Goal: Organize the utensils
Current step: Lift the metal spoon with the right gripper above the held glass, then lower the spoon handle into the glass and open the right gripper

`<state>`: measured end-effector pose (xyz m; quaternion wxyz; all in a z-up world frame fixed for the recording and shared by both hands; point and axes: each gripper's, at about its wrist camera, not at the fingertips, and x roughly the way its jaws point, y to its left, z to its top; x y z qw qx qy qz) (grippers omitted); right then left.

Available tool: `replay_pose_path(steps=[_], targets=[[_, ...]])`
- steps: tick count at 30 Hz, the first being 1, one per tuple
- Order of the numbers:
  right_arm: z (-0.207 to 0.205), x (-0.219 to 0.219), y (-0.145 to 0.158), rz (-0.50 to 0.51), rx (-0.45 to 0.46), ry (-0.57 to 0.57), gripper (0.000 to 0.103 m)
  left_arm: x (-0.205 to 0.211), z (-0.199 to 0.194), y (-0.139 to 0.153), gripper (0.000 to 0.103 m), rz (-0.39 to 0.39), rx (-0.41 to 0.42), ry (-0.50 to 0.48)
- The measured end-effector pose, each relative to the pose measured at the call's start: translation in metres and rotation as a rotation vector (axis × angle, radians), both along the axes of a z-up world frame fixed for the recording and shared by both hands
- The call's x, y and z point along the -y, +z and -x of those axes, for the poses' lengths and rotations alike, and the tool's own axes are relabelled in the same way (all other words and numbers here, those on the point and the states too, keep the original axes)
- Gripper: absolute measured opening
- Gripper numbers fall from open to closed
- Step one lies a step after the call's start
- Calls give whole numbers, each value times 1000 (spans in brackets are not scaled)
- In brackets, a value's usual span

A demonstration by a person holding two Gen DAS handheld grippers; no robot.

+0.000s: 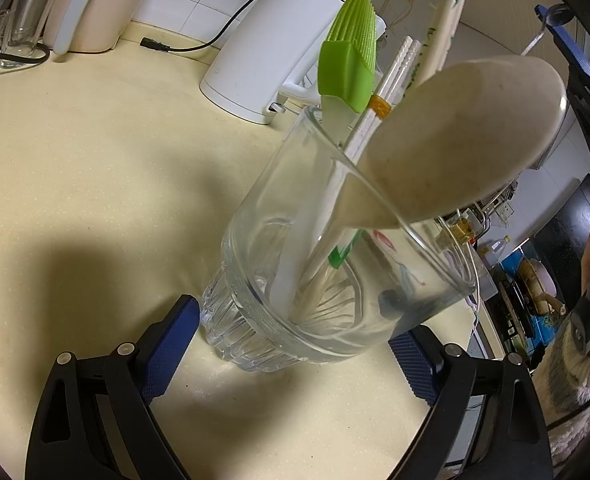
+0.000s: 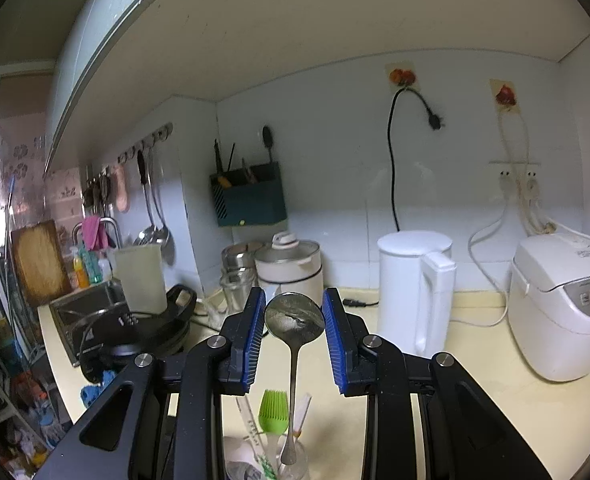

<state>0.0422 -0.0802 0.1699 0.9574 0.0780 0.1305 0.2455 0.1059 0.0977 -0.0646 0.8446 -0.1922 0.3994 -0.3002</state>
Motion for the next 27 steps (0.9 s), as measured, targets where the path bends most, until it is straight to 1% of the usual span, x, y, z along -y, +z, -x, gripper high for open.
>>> replay_pose_path(steps=[8,19,27], targets=[[-4,-3,-16,37,-54,18,29,0,0,0,94,0,0,0],[-11,-25,-57,116,-179,69,30,0,0,0,94,0,0,0],[-15,-36,-73,143,-227,85,30,1,0,0,94,0,1,0]])
